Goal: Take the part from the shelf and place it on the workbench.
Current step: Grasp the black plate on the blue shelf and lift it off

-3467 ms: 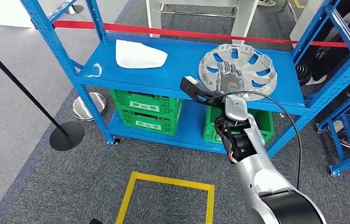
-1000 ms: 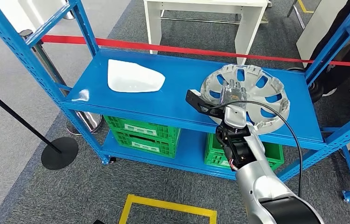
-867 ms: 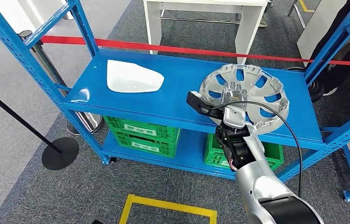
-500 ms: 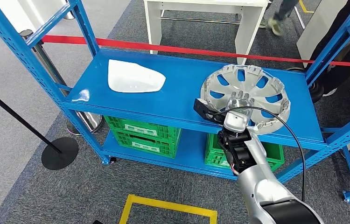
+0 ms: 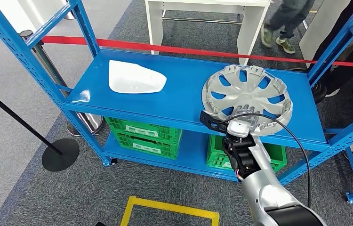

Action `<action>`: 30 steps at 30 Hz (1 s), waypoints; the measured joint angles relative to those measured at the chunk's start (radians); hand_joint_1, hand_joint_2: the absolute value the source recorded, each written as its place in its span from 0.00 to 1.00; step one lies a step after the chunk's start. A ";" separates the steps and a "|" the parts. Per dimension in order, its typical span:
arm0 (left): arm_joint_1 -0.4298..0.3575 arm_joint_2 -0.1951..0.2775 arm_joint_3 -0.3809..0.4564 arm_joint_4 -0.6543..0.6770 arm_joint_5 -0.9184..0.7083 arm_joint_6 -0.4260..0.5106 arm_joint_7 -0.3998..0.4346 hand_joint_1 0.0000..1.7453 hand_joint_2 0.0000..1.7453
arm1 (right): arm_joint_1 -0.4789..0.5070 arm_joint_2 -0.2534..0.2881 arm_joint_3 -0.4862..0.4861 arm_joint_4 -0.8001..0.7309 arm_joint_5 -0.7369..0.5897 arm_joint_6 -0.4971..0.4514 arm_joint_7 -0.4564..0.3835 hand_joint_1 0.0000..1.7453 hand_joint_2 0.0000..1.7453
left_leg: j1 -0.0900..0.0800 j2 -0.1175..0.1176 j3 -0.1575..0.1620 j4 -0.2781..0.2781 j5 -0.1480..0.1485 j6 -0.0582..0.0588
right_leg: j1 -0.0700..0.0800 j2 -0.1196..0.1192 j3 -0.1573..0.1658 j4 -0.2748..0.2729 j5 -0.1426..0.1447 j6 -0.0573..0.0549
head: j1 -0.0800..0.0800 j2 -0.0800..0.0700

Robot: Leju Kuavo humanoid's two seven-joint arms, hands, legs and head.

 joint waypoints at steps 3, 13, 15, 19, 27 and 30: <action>-0.001 -0.001 0.001 0.000 0.000 -0.002 0.000 0.00 0.00 | 0.001 -0.001 -0.001 0.000 -0.002 0.001 0.000 0.00 0.75 | 0.000 0.000 0.000 0.000 0.000 0.000 | 0.000 0.000 0.000 0.000 0.000 0.000 | 0.000 0.000; -0.003 -0.003 0.002 0.000 -0.005 -0.004 -0.003 0.00 0.00 | 0.002 -0.001 -0.007 0.000 -0.009 -0.016 -0.036 0.00 1.00 | 0.000 0.000 0.000 0.000 0.000 0.000 | 0.000 0.000 0.000 0.000 0.000 0.000 | 0.000 0.000; -0.004 -0.004 0.002 0.000 -0.005 -0.004 -0.003 0.00 0.00 | 0.002 -0.001 -0.008 0.000 -0.009 -0.018 -0.037 0.00 1.00 | 0.000 0.000 0.000 0.000 0.000 0.000 | 0.000 0.000 0.000 0.000 0.000 0.000 | 0.000 0.000; -0.004 -0.006 0.003 0.000 -0.007 -0.004 -0.003 0.00 0.00 | 0.002 -0.001 -0.010 0.000 -0.009 -0.021 -0.041 0.00 1.00 | 0.000 0.000 0.000 0.000 0.000 0.000 | 0.000 0.000 0.000 0.000 0.000 0.000 | 0.000 0.000; -0.004 -0.009 0.012 0.000 -0.009 -0.004 -0.005 0.00 0.00 | 0.002 0.000 -0.010 0.000 -0.009 -0.046 -0.072 0.00 1.00 | 0.000 0.000 0.000 0.000 0.000 0.000 | 0.000 0.000 0.000 0.000 0.000 0.000 | 0.000 0.000; -0.004 -0.009 0.014 0.000 -0.009 -0.004 -0.005 0.00 0.00 | 0.002 0.002 -0.010 0.000 -0.009 -0.052 -0.082 0.00 1.00 | 0.000 0.000 0.000 0.000 0.000 0.000 | 0.000 0.000 0.000 0.000 0.000 0.000 | 0.000 0.000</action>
